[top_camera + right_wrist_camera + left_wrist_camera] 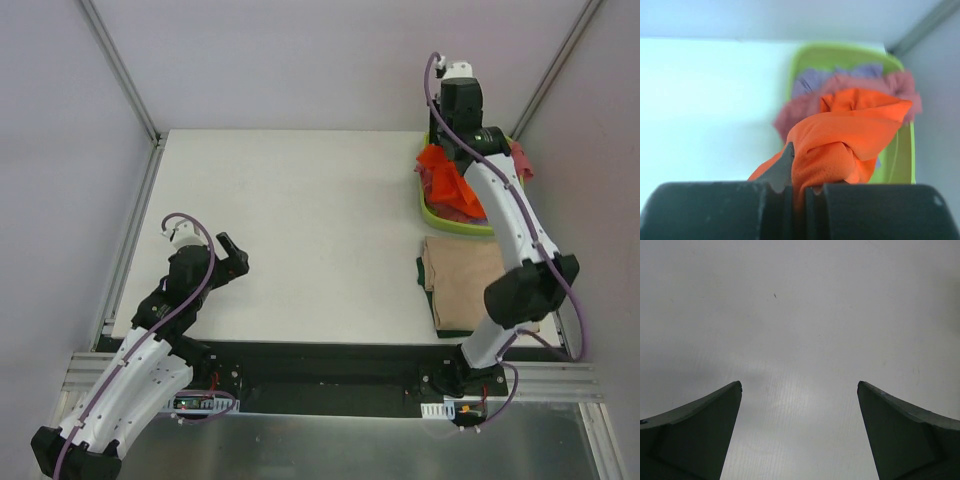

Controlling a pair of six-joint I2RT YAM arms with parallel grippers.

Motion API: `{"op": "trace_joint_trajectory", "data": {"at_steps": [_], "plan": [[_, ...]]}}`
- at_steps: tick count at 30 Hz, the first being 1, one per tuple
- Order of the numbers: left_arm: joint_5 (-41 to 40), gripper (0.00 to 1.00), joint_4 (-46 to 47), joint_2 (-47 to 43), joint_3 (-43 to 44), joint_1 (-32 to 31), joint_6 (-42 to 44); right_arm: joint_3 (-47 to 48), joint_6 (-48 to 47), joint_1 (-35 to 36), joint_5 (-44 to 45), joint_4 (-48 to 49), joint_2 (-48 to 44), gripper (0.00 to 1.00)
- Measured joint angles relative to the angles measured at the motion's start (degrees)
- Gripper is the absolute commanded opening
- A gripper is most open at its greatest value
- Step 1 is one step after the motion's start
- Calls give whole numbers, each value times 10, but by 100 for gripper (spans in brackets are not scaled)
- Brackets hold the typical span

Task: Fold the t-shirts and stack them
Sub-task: Grab crumpled tshirt from bin with the right arm, then move the tshirt to the center of the board

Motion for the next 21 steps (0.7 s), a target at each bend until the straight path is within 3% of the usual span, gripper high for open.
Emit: {"op": "trace_joint_trajectory", "data": {"at_steps": [5,9,18,21], "plan": [[16,99,3,-3,0,0,0,-3,-36,132,-15,48,-140,1],[28,99,5,-12,0,0,0,31,-38,205,-66,70,-181,1],[28,99,10,-70,-15,0,-1,247,-14,325,-213,84,-59,1],[25,99,10,-89,-23,0,-2,269,-8,346,-228,97,-27,1]]}}
